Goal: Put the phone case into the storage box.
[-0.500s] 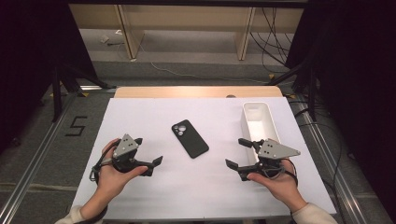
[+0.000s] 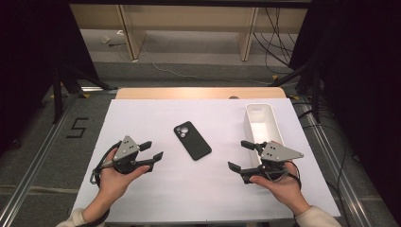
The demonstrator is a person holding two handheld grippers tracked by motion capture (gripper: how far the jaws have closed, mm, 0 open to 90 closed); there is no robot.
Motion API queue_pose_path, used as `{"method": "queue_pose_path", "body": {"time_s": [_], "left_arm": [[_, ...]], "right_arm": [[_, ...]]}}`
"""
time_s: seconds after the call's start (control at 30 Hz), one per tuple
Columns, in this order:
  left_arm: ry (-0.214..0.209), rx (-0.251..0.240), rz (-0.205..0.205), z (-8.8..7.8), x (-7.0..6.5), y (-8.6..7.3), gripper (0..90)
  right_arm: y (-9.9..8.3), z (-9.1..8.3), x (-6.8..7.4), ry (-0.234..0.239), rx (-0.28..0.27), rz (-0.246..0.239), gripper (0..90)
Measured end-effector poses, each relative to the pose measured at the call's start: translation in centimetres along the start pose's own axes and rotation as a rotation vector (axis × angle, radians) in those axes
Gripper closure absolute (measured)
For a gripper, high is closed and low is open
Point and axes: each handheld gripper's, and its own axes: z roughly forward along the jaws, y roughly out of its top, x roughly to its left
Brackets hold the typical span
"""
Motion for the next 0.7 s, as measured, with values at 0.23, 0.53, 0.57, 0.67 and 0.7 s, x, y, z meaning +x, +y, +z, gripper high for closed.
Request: {"method": "queue_pose_path", "body": {"time_s": [0.23, 0.53, 0.57, 0.67, 0.7], "left_arm": [[0.021, 0.058, -0.02, 1.0, -0.1, 0.5, 89.8], [-0.013, 0.113, -0.02, 4.5, -1.2, 1.8, 89.9], [-0.013, 0.113, -0.02, 4.5, -1.2, 1.8, 89.9], [-0.022, 0.135, -0.012, 6.4, -1.4, 2.4, 90.0], [-0.025, 0.136, -0.014, 6.9, -1.6, 2.5, 90.0]], "right_arm": [[-0.1, 0.1, 0.0, 0.002, 0.006, 0.003, 16.4], [-0.2, 0.4, 0.1, 0.005, 0.008, 0.006, 16.6], [-0.2, 0.4, 0.1, 0.005, 0.008, 0.006, 16.6], [-0.2, 0.4, 0.1, 0.005, 0.012, 0.009, 16.8], [-0.3, 0.4, 0.1, 0.007, 0.011, 0.011, 16.9]]}}
